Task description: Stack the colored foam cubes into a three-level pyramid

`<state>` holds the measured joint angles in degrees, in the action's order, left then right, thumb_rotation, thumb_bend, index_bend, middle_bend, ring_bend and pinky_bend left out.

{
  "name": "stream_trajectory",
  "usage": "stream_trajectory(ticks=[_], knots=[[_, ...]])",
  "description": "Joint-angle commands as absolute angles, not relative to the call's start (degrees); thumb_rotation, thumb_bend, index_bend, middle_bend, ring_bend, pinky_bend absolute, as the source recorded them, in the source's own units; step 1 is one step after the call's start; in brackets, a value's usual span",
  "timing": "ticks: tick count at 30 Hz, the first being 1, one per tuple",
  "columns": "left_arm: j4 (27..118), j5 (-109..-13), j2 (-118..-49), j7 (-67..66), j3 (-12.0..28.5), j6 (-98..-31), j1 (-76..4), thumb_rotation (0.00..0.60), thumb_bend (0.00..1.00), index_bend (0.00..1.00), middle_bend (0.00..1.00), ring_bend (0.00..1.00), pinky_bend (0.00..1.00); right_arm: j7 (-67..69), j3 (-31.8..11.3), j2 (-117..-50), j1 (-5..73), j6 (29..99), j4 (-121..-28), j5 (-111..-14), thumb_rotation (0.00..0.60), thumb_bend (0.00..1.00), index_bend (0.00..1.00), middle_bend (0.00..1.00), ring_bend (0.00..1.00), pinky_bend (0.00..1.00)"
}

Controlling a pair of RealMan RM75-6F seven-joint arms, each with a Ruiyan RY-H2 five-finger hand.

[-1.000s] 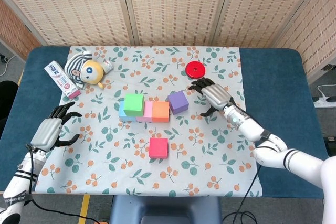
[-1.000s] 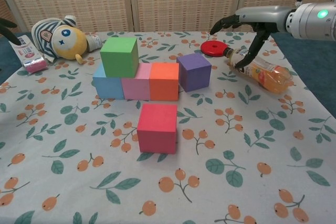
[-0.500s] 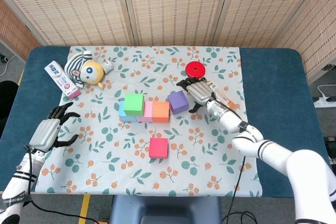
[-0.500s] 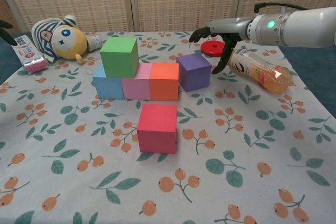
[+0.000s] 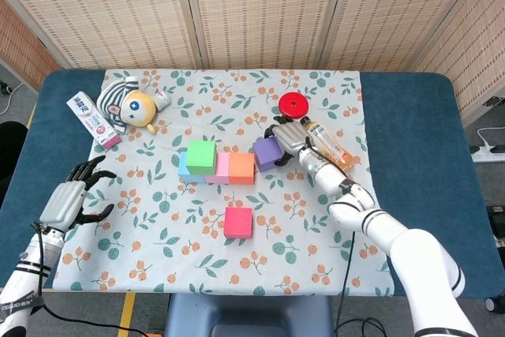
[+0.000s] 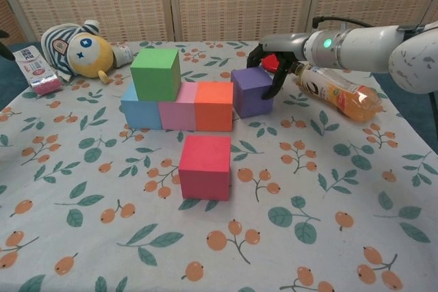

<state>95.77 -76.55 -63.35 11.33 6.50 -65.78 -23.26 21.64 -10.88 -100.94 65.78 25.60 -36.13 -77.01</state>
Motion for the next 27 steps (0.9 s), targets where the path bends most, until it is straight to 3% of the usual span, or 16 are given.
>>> stream_trajectory(ticks=[1, 6, 12, 18, 27], knots=[[95.89, -76.71, -63.22, 11.27, 6.47, -66.12, -23.00, 0.600, 0.33, 0.28, 0.02, 0.00, 0.02, 22.71, -11.50, -98.49, 64.93, 27.20, -38.37, -77.10, 0.600, 0.15, 0.50, 0.32, 0.10, 0.00], [96.37, -76.86, -62.95, 11.03, 6.61, -66.62, -22.74, 0.600, 0.33, 0.28, 0.02, 0.00, 0.02, 20.93, -12.22, -91.22, 62.73, 29.89, -47.01, -76.38, 0.600, 0.15, 0.50, 0.33, 0.11, 0.00], [96.84, -77.65, -62.60, 8.64, 6.42, -67.37, -22.57, 0.600, 0.33, 0.28, 0.02, 0.00, 0.02, 14.78, -14.58, -81.13, 60.55, 29.19, -62.72, -69.00, 0.600, 0.15, 0.49, 0.34, 0.11, 0.00], [94.36, -77.69, -64.60, 0.35, 6.42, -69.72, -22.43, 0.600, 0.33, 0.28, 0.02, 0.00, 0.02, 4.75, -14.12, -74.65, 61.59, 28.26, -74.94, -55.55, 0.600, 0.15, 0.44, 0.35, 0.12, 0.00], [94.54, -79.44, -64.82, 0.21, 5.42, -71.12, -21.35, 0.600, 0.33, 0.28, 0.02, 0.00, 0.02, -12.93, -9.94, -72.50, 69.05, 38.53, -87.37, -32.36, 0.600, 0.15, 0.42, 0.35, 0.13, 0.00]])
